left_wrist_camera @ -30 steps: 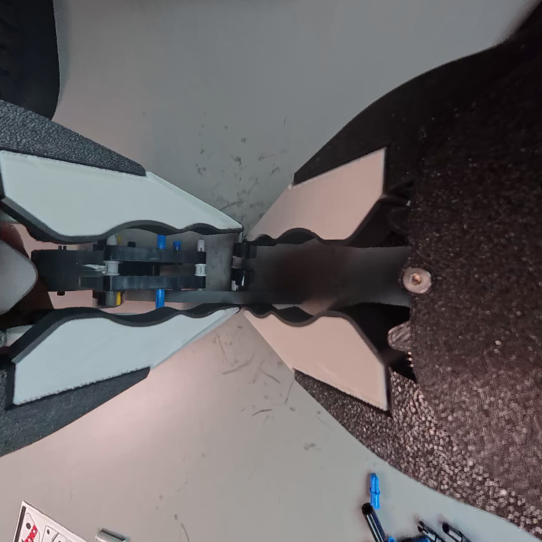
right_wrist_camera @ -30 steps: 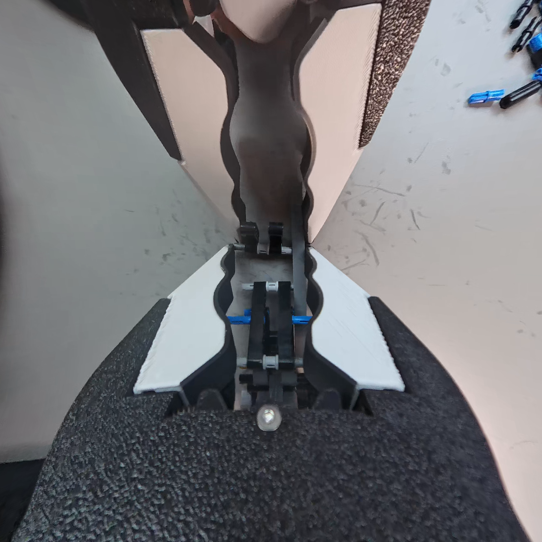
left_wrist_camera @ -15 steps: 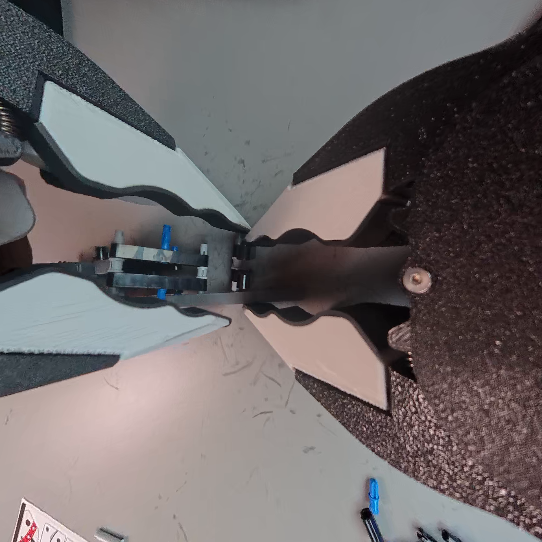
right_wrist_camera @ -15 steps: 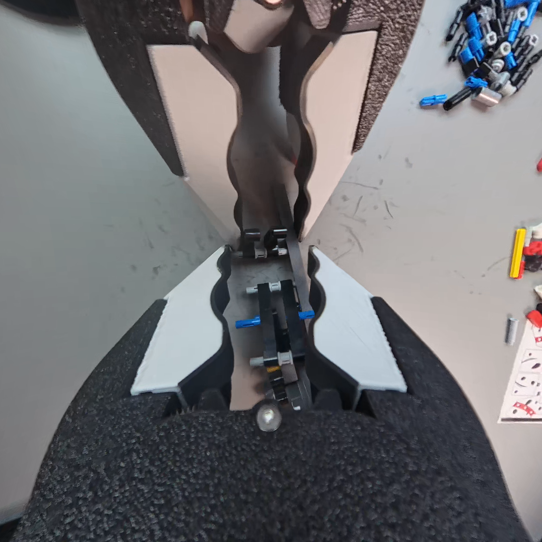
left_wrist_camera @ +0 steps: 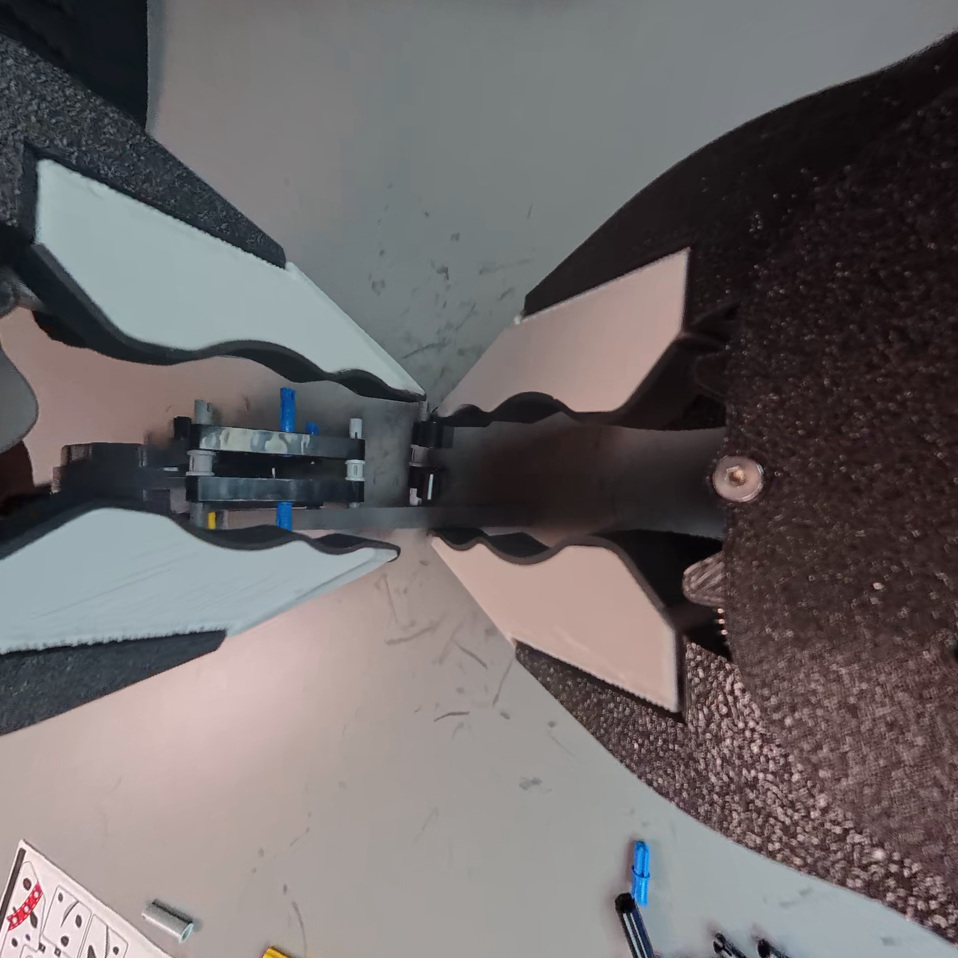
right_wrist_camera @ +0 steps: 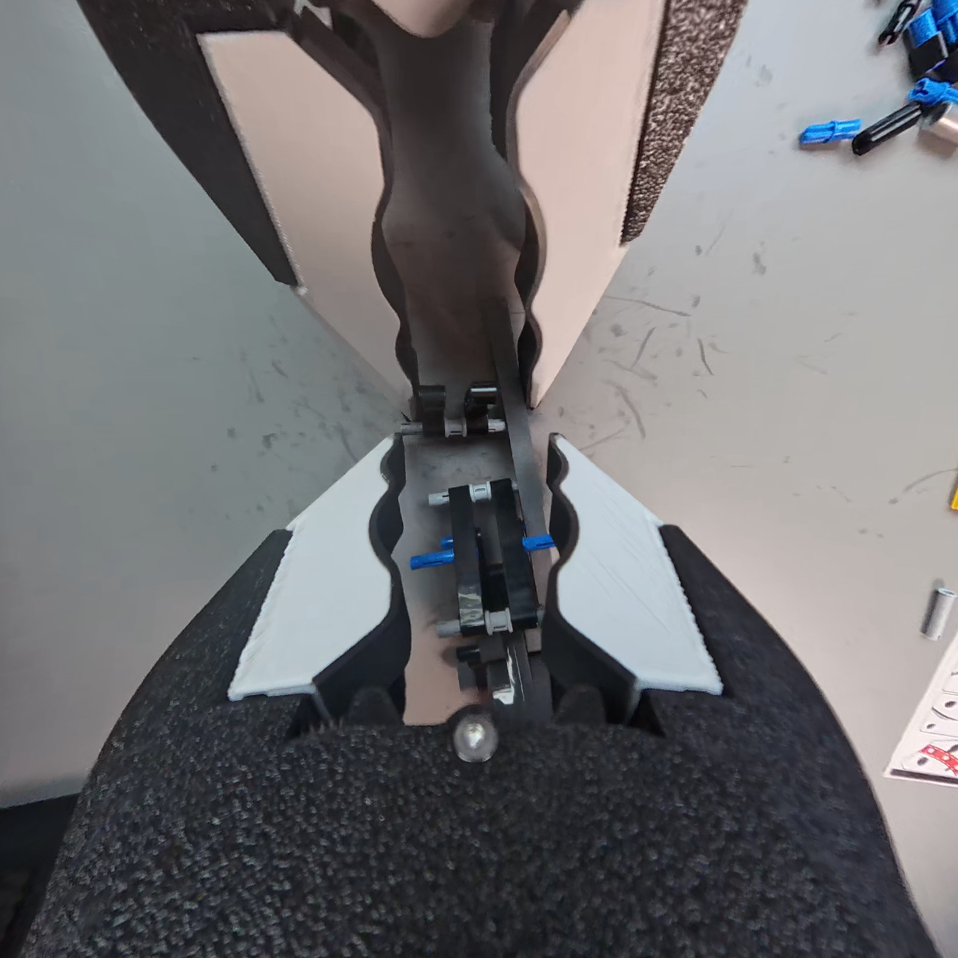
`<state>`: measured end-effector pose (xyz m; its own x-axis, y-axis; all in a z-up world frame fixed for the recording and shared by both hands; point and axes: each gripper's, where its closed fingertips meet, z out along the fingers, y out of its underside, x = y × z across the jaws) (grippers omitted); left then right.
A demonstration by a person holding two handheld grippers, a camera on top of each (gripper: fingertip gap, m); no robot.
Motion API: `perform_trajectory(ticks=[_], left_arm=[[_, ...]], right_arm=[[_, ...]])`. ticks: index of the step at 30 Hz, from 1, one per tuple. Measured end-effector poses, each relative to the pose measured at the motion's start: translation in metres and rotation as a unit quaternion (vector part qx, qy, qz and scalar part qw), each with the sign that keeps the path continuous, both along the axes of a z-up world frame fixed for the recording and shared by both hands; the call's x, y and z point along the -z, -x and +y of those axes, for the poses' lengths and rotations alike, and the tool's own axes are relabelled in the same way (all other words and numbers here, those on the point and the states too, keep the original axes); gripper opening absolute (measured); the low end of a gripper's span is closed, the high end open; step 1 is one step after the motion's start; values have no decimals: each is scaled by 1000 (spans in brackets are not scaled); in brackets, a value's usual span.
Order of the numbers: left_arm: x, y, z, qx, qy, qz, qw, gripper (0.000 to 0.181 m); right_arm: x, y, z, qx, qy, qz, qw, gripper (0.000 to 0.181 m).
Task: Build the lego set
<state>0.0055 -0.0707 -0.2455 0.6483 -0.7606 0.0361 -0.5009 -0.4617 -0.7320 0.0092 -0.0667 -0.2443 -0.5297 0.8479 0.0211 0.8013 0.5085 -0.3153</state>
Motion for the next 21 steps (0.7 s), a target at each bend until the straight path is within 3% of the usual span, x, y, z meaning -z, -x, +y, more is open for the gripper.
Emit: perform_trajectory(ticks=[9, 10, 15, 16, 19, 21], left_arm=[[3, 1, -1, 3, -3, 14, 1000, 43], [3, 1, 0, 1, -6, 16, 1000, 43], [3, 1, 0, -18, -4, 15, 1000, 43], [3, 1, 0, -19, -4, 15, 1000, 43], [2, 1, 1, -24, 0, 10, 1000, 43], [2, 1, 2, -32, 6, 3, 999, 43]], right_arm=[[3, 1, -4, -22, 19, 4, 1000, 46], [3, 2, -1, -18, 12, 6, 1000, 39], [3, 2, 0, -32, 13, 14, 999, 40], [3, 1, 0, -33, 7, 11, 999, 41], [2, -3, -6, -14, 29, -8, 999, 67], [1, 2, 0, 14, 12, 5, 1000, 66]])
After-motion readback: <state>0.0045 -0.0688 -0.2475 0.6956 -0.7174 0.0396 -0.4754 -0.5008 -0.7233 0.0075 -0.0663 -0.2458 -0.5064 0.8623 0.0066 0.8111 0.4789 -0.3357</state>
